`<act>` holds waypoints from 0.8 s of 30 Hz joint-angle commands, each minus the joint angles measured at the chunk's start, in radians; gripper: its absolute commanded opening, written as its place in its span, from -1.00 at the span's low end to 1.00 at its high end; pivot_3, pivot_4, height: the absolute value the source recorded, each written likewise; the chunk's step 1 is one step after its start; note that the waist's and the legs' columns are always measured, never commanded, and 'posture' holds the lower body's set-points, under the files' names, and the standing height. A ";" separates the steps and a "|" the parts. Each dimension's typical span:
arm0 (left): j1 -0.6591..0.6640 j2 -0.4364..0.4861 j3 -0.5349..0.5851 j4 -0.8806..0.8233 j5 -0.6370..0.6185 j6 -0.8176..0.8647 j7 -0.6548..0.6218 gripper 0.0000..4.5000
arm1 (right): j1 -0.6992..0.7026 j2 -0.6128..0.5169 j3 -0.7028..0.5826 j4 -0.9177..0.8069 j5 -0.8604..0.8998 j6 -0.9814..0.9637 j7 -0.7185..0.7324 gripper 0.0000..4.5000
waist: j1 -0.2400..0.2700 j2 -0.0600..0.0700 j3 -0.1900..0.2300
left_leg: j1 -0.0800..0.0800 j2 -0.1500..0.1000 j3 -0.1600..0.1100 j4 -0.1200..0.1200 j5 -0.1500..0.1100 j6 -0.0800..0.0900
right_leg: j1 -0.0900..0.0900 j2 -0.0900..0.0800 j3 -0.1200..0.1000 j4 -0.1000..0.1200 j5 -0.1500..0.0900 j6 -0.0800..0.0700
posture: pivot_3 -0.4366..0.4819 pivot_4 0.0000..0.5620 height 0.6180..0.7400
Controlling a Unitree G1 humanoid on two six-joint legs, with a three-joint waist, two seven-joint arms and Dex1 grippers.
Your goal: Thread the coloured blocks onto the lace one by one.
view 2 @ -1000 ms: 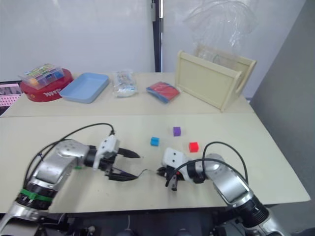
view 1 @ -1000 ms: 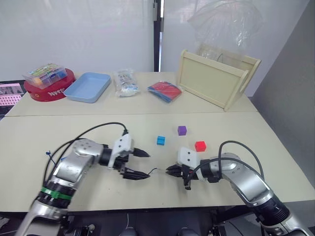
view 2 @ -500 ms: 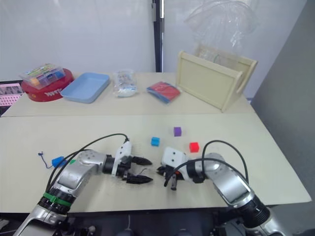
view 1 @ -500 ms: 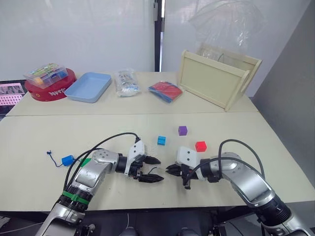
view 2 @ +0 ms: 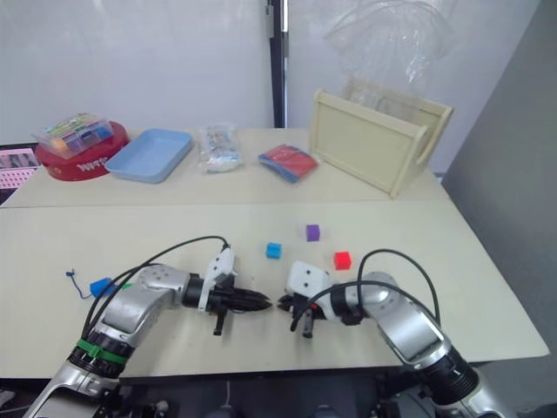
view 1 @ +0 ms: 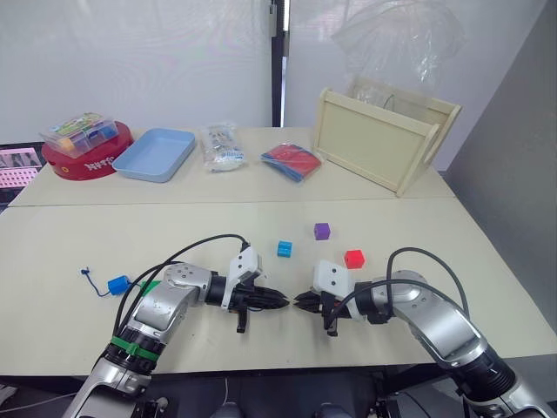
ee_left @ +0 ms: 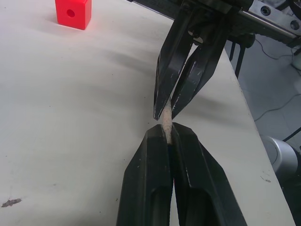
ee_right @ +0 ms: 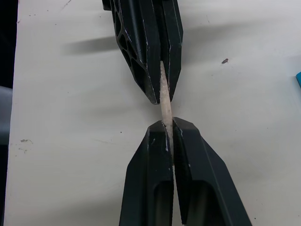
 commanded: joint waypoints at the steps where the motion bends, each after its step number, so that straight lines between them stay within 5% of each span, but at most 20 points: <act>1: -0.016 -0.001 0.027 -0.022 -0.024 -0.002 0.007 -0.98 | 0.006 -0.011 0.000 -0.034 -0.005 0.001 -0.003 -1.00 | 0.000 0.000 0.000 | 0.000 0.000 0.000 0.000 0.000 0.000 | 0.000 0.000 0.000 0.000 0.000 0.000 | -0.05 -0.47 1.00; 11: 0.005 0.010 0.023 -0.012 -0.024 -0.028 -0.017 -0.98 | 0.021 -0.005 -0.015 -0.061 0.014 0.028 -0.023 -1.00 | 0.000 0.000 0.000 | 0.000 0.000 0.000 0.000 0.000 0.000 | 0.000 0.000 0.000 0.000 0.000 0.000 | -0.05 -0.47 1.00; 18: 0.011 0.012 0.024 0.003 -0.022 -0.048 -0.030 -1.00 | 0.049 -0.004 -0.076 -0.110 0.041 0.076 -0.078 0.06 | 0.000 0.000 0.000 | 0.000 0.000 0.000 0.000 0.000 0.000 | 0.000 0.000 0.000 0.000 0.000 0.000 | -0.05 -0.47 1.00; 24: 0.022 0.022 0.034 0.019 -0.020 -0.075 -0.039 -1.00 | 0.219 0.034 -0.298 -0.250 0.114 0.197 -0.227 0.97 | 0.009 0.000 0.000 | -0.001 0.000 0.000 0.000 0.000 0.000 | 0.000 0.000 0.000 -0.001 0.000 0.000 | -0.05 -0.47 1.00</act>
